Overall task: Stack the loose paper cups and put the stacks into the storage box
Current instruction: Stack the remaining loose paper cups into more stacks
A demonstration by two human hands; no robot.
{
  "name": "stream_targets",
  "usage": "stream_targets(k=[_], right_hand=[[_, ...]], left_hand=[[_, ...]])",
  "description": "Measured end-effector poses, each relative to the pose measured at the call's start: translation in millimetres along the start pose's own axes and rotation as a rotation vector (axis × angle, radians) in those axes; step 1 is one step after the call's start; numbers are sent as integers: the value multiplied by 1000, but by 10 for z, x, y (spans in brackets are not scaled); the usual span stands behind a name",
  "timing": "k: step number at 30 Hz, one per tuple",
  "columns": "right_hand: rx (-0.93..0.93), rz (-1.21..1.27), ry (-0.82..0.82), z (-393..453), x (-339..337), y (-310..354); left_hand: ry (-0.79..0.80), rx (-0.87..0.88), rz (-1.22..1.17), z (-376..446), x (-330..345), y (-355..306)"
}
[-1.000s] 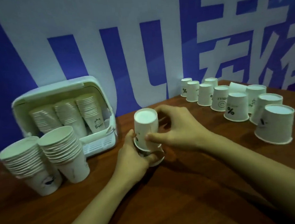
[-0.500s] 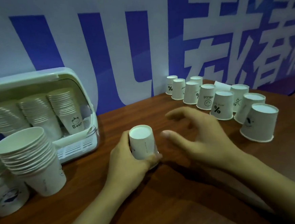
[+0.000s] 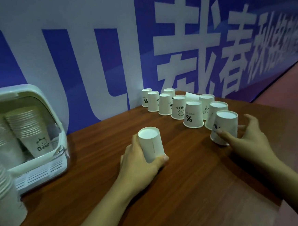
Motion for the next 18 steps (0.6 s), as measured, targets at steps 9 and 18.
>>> stream_targets(k=[9, 18], right_hand=[[-309, 337, 75, -352, 95, 709], [-637, 285, 245, -703, 1031, 1371]], left_hand=[[-166, -41, -58, 17, -116, 71], [-147, -112, -230, 26, -156, 131]])
Point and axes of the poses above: each hand's wrist, its own z-axis towards the middle knuckle, its own x-axis out of the palm, y = z × x, the point moved 2 cm from there along z, towards the middle knuckle, and after that the axes turned 13 degrees about -y, right-handed, at the moved point
